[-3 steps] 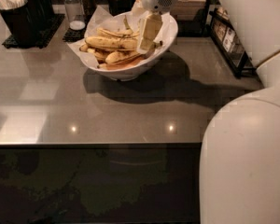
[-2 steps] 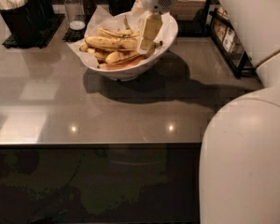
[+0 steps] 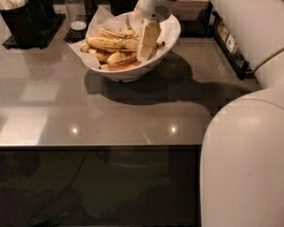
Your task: Pick banana from white bowl
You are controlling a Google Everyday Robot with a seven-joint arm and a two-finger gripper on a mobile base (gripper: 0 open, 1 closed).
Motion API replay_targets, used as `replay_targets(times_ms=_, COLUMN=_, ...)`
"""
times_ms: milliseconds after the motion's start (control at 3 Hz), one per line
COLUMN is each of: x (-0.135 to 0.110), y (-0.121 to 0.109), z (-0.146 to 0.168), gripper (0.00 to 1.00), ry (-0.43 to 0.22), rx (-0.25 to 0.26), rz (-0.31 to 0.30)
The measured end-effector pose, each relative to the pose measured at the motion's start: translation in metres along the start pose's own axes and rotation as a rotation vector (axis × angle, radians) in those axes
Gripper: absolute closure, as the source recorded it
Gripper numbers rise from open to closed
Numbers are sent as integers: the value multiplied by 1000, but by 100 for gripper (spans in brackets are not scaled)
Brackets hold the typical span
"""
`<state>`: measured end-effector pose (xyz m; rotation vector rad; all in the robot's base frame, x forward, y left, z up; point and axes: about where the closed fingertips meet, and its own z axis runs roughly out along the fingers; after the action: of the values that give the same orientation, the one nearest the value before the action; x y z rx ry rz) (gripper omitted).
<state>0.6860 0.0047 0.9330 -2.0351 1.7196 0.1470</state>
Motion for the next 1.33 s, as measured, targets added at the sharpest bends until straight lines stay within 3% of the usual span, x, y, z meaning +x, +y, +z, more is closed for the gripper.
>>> replay_targets(times_ms=667, x=13, y=0, z=19, gripper=21, ry=21, rx=2, rz=40)
replay_targets(times_ms=1000, x=22, y=2, z=24, gripper=39, ry=28, rx=-2, rz=65)
replay_targets(times_ms=1333, x=30, y=5, z=29, gripper=42, ry=31, rx=-10, rz=89)
